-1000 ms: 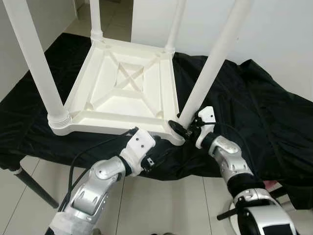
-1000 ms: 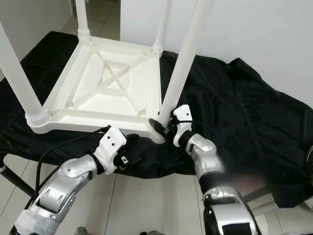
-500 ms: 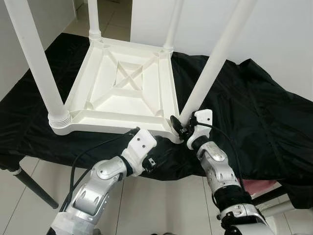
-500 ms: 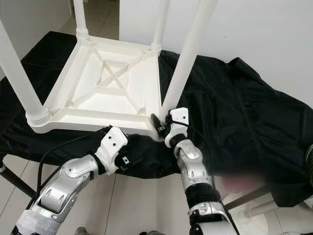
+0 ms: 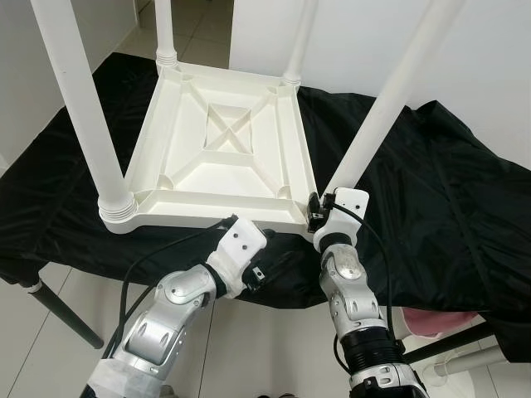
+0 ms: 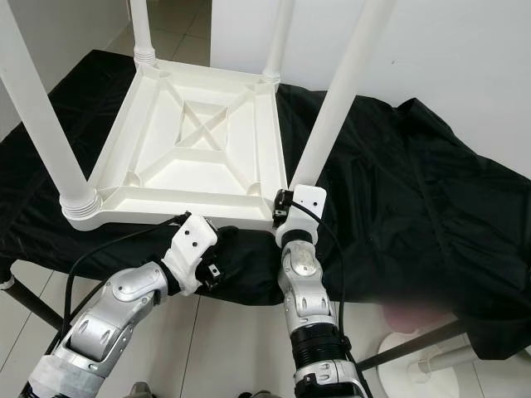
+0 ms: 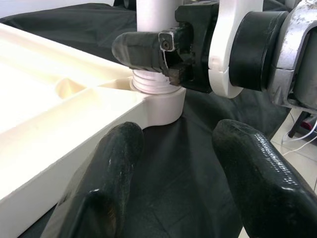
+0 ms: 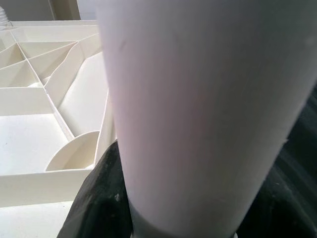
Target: Building children table
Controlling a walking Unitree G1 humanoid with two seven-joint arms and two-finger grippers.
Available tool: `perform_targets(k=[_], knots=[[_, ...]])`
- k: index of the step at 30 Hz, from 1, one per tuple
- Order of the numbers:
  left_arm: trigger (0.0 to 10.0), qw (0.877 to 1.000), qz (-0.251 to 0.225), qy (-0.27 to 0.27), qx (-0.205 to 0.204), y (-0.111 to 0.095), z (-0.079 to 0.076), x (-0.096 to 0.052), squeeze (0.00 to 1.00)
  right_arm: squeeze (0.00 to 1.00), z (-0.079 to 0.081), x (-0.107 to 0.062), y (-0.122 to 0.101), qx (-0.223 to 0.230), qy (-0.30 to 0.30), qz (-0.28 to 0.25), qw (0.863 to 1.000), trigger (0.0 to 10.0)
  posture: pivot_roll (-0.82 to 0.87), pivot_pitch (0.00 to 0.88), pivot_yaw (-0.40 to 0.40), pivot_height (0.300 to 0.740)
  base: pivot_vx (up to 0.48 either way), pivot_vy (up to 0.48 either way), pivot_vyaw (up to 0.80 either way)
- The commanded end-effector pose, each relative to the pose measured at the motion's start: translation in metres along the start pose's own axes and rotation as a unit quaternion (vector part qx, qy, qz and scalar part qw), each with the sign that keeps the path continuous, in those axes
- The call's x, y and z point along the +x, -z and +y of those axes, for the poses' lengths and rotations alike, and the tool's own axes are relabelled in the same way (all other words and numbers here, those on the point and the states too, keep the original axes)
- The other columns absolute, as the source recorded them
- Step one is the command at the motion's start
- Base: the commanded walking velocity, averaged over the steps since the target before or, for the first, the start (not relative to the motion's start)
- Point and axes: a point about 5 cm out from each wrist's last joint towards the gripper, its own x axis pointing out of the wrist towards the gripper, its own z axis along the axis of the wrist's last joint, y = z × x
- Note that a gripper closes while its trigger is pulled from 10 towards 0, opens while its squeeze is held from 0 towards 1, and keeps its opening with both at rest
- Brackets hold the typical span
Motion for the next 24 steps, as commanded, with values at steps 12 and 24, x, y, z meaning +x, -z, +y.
perform_targets(k=[12,24], knots=[[10.0,1.0,0.01,-0.005,-0.001,0.003,0.0,0.001,0.0,1.0,-0.002,-0.012,0.008,0.053,-0.048,0.027,0.997,10.0,0.1,0.087,-0.141,0.74,0.0,0.0,0.0],[10.0,1.0,0.013,-0.005,-0.001,0.004,-0.001,-0.001,0.0,0.0,-0.023,-0.023,0.011,0.034,-0.161,0.003,0.986,10.0,0.1,0.089,-0.134,0.74,0.0,0.0,0.0]])
